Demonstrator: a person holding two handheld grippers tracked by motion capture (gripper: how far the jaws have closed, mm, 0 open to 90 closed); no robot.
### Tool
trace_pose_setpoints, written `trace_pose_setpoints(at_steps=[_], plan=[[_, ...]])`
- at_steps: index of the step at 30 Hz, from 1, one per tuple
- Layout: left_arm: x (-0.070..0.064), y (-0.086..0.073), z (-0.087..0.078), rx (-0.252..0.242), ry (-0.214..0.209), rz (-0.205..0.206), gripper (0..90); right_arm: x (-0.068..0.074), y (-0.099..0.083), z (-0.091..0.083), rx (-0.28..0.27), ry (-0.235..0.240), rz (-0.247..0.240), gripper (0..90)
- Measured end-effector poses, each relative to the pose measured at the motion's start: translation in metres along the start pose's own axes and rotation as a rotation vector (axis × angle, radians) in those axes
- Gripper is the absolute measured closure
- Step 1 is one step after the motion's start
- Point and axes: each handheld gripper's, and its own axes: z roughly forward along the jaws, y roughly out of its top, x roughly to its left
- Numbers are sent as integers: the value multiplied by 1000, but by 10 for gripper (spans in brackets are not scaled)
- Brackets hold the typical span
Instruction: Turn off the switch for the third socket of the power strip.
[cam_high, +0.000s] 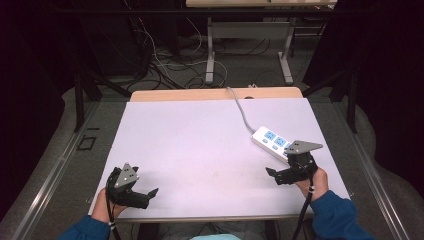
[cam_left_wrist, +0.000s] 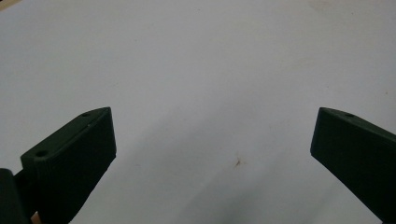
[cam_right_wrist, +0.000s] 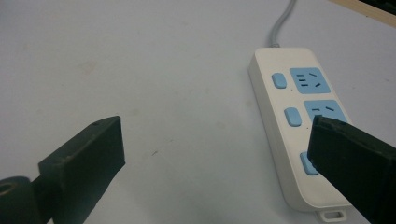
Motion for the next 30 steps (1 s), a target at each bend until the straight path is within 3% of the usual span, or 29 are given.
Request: trace_pose_setpoints(at_steps=[20,30], plan=[[0,0,0,-3,0,0,1,23,-13,-4,6,20,-34,0],[0,0,0,-2,-1,-1,1,28,-19,-6,10,24,-45,0]])
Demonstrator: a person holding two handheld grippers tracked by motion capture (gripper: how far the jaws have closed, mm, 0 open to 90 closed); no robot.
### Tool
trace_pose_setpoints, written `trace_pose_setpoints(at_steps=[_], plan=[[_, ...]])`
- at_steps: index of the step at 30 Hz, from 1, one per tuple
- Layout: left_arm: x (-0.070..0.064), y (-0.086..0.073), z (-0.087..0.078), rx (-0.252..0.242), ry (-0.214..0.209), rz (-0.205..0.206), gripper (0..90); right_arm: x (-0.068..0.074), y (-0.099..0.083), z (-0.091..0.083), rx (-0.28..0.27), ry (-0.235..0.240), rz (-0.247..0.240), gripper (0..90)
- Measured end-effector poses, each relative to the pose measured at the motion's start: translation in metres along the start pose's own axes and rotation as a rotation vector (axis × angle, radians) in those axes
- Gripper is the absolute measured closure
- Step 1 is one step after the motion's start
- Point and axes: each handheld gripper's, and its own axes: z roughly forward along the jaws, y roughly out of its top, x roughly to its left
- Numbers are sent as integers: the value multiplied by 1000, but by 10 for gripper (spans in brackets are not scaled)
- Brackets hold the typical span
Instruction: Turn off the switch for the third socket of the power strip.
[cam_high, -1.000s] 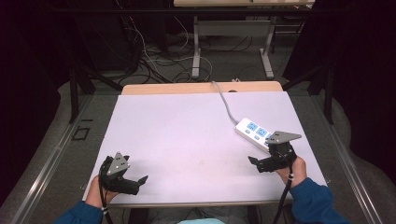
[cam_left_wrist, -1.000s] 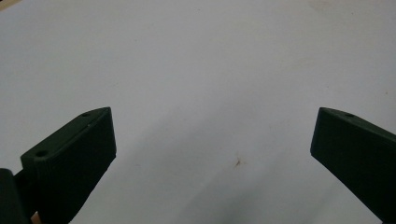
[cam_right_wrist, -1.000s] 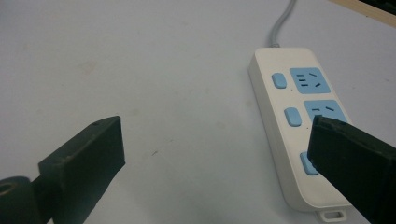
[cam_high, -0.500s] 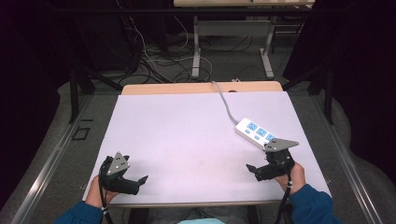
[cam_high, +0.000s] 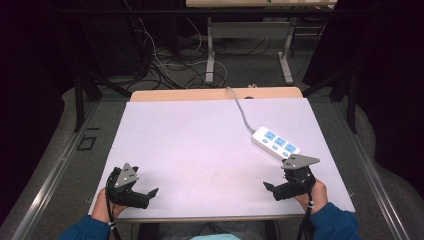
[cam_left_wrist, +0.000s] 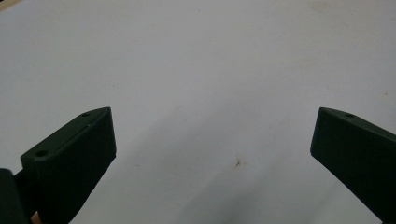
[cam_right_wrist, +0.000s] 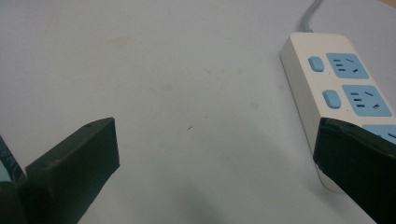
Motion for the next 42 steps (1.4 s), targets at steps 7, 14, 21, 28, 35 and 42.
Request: trace_pose_setpoints(at_steps=[7,14,21,28,35,42], plan=[[0,0,0,-2,1,0,0,4,-4,0,7,1,-6,0],[0,0,0,1,0,0,1,6,-9,-1,11,11,-8,0],[0,0,0,1,1,0,1,9,-12,0,25,11,-6,0],[1,0,0,3,6,11,1,10,-14,1,35,13,0,0],[0,0,0,7,11,17,1,11,-16,0,30,9,-5,0],[0,0,0,6,13,17,0,10,-16,1,30,13,-19,0]])
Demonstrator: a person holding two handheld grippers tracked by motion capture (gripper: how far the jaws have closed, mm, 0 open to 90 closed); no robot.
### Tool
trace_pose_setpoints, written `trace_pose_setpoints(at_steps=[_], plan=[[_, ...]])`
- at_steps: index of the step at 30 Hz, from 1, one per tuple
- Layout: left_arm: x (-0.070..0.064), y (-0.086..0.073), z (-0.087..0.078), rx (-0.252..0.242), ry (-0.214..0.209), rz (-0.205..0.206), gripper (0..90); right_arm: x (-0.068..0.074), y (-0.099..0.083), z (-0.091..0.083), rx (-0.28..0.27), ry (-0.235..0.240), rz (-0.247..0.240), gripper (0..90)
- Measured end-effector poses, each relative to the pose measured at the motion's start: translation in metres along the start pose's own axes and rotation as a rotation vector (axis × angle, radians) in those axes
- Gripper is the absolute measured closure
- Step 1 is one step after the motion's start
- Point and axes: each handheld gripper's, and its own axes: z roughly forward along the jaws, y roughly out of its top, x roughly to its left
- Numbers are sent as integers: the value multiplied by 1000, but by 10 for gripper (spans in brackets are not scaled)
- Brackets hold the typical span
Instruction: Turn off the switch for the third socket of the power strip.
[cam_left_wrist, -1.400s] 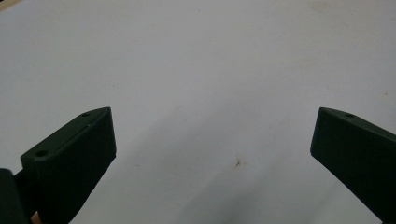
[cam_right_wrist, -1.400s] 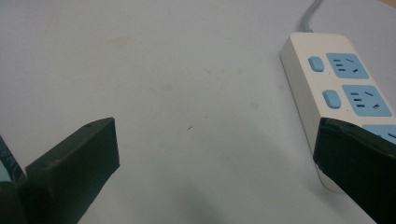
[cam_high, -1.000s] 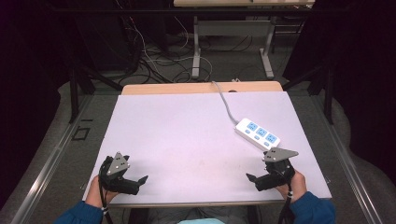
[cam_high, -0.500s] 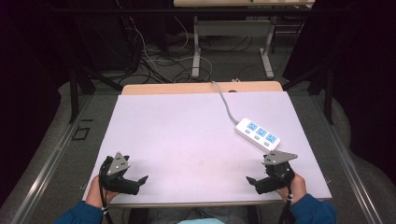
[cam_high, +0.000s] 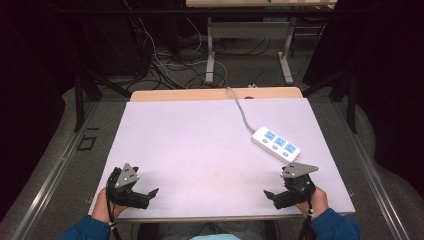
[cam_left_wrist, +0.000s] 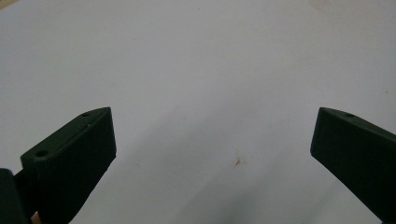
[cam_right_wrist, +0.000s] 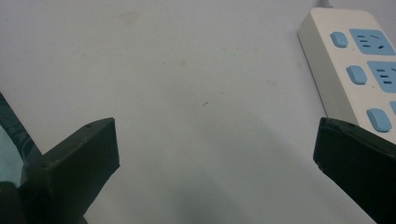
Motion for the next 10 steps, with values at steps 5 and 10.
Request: trace_pose_setpoints(at_steps=[5,10], plan=[[0,0,0,4,0,1,0,1,0,0,-3,3,3,0],[0,0,0,5,-1,-2,1,1,0,0,-2,2,6,0]])
